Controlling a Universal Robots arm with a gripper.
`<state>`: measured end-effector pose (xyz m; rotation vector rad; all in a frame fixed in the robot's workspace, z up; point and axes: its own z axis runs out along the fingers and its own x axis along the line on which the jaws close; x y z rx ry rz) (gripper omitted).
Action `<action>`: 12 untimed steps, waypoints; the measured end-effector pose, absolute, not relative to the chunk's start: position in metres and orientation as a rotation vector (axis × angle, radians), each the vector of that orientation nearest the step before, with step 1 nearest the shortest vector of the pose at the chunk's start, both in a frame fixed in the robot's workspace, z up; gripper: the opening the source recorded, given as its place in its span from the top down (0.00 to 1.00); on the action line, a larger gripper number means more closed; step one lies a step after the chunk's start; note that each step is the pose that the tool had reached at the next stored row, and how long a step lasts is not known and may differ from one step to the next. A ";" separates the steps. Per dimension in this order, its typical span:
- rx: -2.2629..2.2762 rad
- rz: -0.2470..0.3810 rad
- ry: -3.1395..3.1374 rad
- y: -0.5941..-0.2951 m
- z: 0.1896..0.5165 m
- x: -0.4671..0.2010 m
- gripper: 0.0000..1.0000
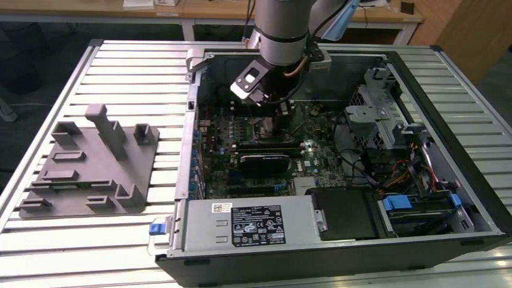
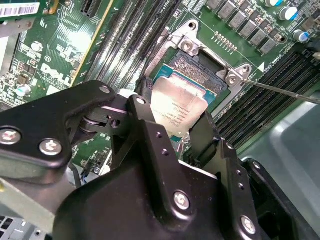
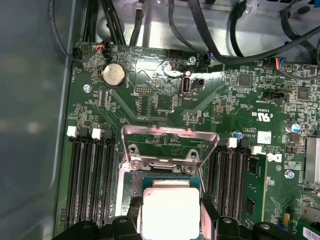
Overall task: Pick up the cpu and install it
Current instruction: 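Place the cpu into insertion slot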
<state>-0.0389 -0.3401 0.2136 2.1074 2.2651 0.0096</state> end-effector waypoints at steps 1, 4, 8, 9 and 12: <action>2.108 0.010 2.265 -0.340 0.213 -0.039 0.46; 2.108 0.010 2.265 -0.338 0.213 -0.040 0.46; 2.109 0.010 2.263 -0.337 0.212 -0.041 0.46; 2.110 0.010 2.262 -0.336 0.212 -0.041 0.46; 2.117 0.009 2.256 -0.336 0.210 -0.042 0.46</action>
